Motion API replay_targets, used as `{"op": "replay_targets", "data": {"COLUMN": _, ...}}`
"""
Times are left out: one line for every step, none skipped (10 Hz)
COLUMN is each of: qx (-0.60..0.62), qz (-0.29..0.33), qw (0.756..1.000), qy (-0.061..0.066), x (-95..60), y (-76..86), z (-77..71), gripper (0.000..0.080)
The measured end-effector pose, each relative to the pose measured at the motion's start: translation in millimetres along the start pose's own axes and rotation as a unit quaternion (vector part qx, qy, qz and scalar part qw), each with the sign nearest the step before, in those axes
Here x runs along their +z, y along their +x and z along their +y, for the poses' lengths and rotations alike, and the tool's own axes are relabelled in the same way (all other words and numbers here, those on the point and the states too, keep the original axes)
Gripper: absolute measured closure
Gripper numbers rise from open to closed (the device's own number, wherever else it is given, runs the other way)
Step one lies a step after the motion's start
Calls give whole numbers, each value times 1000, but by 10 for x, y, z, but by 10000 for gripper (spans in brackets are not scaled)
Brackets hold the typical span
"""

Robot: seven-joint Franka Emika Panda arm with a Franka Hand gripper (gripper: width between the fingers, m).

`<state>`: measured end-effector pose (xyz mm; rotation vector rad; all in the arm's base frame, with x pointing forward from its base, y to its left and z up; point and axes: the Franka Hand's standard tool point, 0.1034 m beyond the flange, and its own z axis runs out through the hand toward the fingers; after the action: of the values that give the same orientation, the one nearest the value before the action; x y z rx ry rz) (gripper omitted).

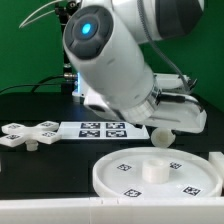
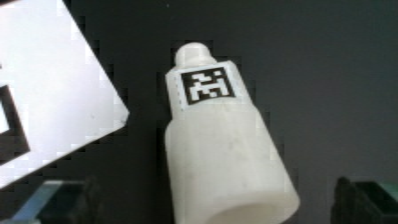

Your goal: Assemble round table

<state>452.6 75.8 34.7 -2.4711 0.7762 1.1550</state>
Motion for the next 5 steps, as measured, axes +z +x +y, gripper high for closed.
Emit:
{"op": "replay_targets", "data": {"qx": -5, "qz": -4, "qw": 1000, "qy": 0, "x": 7, "y": 35, "z": -19, "gripper": 150}}
{"op": "replay_targets", "data": {"qx": -7, "qz": -32, "qw": 999, "qy": 9, "x": 48, "y": -5, "z": -22, "gripper": 150}}
{"op": "replay_targets", "data": {"qx": -5, "qz": -34, "qw": 999, "qy": 9, "x": 57, "y": 31, "z": -12, "gripper": 150}}
{"op": "replay_targets", "data": {"qx": -6, "qz": -33, "qw": 999, "qy": 9, "x": 56, "y": 28, "z": -21, "gripper": 150}}
{"op": "replay_targets", "data": {"qx": -7, "qz": -32, "qw": 999, "qy": 9, "x": 66, "y": 27, "z": -25, "gripper": 150}}
